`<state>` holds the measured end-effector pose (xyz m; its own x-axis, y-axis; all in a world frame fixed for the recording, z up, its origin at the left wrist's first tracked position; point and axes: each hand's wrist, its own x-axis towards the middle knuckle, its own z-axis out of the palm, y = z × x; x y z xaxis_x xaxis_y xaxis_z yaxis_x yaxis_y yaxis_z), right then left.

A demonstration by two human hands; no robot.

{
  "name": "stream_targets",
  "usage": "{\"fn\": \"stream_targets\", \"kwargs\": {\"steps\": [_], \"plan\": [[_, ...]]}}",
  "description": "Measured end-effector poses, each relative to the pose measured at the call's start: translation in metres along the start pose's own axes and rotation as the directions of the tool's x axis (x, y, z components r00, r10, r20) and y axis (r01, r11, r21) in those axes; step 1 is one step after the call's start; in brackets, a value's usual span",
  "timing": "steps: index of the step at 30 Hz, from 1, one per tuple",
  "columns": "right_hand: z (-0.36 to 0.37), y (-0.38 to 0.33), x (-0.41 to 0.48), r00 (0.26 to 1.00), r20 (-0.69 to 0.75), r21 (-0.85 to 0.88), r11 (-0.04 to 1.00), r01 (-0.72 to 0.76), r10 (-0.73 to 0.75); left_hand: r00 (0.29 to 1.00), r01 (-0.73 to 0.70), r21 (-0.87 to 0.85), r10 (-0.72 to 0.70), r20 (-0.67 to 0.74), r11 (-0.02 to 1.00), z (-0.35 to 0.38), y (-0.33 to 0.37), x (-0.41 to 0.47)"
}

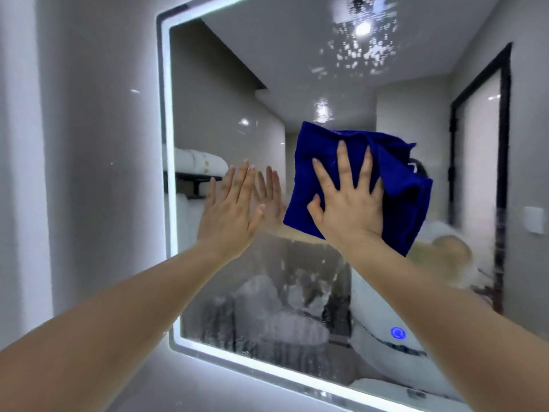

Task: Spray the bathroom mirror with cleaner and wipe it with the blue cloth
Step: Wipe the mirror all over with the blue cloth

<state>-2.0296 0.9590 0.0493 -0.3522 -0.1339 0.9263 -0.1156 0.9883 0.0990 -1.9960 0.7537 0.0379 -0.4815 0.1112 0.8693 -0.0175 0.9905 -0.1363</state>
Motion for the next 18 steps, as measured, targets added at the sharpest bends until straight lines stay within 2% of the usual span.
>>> {"fn": "stream_targets", "kwargs": {"steps": [10,13,18], "plan": [[0.029,-0.098,0.022,0.996,-0.030,0.035,0.995,0.089,-0.088,0.997,0.057,0.081,-0.061,0.042,0.995,0.020,-0.087,-0.031],[0.033,-0.108,0.024,0.995,-0.040,0.027,0.996,0.088,-0.087,0.994,0.081,0.124,-0.090,0.066,0.989,0.022,-0.107,-0.037],[0.033,-0.110,0.024,0.993,-0.063,-0.017,0.995,0.097,-0.098,0.992,0.101,0.070,-0.106,0.063,0.992,0.020,-0.115,-0.028]]}}
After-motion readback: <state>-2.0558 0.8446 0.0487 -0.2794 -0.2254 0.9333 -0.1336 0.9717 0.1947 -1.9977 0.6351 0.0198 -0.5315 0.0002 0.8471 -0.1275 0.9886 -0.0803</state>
